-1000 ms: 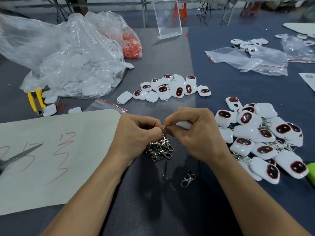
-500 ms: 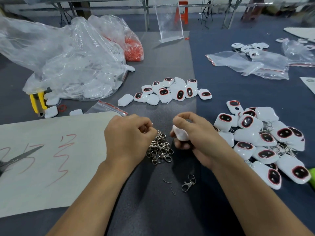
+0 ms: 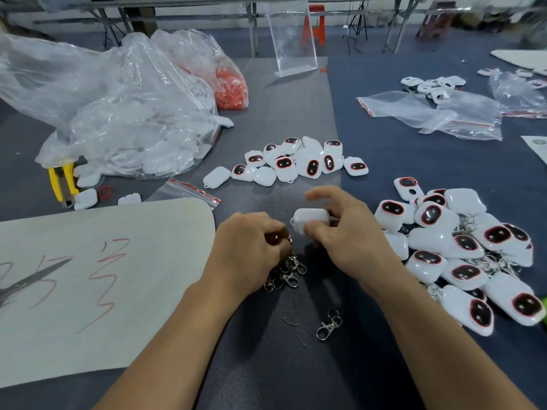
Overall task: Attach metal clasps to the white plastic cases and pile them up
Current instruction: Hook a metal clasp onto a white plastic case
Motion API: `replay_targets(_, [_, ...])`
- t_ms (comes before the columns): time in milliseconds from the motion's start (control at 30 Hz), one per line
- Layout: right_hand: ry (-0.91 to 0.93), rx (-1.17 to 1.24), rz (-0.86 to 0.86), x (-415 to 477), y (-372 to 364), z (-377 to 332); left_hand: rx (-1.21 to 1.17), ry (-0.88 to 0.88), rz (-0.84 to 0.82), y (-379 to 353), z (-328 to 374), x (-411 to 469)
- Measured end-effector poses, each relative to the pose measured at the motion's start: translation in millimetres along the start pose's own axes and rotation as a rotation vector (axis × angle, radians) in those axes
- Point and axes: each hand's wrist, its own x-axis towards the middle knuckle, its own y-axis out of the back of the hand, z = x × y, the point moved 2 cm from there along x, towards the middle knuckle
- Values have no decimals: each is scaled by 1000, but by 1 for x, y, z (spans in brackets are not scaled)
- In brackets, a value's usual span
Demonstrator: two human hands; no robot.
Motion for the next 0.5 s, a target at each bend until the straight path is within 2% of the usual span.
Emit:
replay_targets(267, [23,-8,-21,-2,0,-2,-141,20,-40,1,-5,2])
replay_targets(500, [15,-54,-41,-2,-2,1,-152,46,-44,1,-9,2])
